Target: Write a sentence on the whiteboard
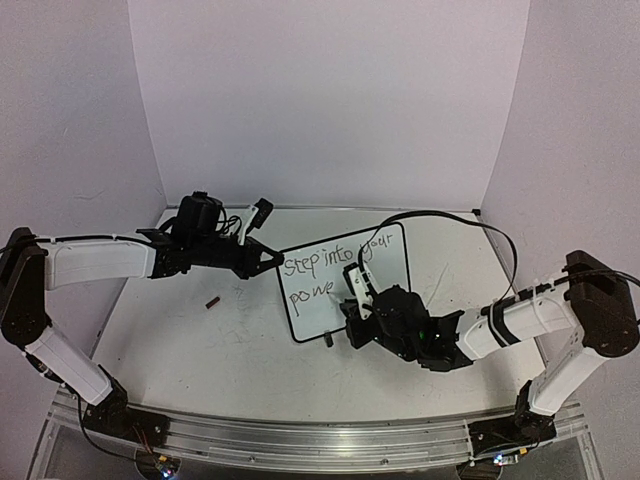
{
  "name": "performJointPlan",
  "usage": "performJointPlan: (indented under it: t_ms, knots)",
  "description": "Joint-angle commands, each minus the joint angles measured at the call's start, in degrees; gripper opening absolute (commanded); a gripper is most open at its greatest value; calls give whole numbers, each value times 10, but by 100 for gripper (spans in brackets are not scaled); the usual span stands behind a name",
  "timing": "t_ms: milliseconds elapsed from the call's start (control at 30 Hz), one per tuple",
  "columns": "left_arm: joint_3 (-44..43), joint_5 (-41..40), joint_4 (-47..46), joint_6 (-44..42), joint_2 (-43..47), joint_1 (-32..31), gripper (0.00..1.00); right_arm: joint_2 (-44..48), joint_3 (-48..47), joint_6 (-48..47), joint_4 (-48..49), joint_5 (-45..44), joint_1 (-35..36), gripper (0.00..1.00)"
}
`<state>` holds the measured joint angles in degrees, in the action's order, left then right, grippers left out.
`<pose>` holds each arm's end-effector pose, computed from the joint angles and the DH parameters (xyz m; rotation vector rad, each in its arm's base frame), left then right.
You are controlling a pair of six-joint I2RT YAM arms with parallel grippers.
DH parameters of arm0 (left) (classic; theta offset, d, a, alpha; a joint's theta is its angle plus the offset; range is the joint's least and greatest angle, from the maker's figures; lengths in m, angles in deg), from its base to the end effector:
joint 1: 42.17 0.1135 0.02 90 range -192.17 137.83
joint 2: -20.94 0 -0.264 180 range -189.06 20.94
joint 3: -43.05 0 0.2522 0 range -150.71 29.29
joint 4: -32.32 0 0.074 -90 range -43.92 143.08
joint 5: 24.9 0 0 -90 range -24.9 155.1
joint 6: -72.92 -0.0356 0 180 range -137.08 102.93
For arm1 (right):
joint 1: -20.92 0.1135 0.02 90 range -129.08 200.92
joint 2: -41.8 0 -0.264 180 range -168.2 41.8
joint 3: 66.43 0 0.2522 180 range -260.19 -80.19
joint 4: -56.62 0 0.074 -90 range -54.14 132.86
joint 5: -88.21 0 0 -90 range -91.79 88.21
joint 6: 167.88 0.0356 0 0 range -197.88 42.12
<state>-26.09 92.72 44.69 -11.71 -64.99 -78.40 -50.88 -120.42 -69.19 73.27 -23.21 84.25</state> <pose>0.2604 -0.2112 0.2526 0.8638 1.9731 -0.9344 0.1591 0.2877 0.1794 -0.6710 1.8381 0.4722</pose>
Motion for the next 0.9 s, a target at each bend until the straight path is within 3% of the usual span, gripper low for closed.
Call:
performJointPlan:
  t_ms: [0, 300, 467, 867]
  knots:
    - [8, -45, 31, -45, 13, -2, 0, 0, -6, 4, -27, -22, -2, 0]
    - [7, -45, 32, -46, 11, -2, 0, 19, 0, 7, -29, -76, -2, 0]
    - [5, -45, 32, -46, 8, -2, 0, 90, 43, -33, 55, -31, -2, 0]
    - [5, -44, 32, -46, 7, -2, 0, 42, 11, -41, 53, -17, -17, 0]
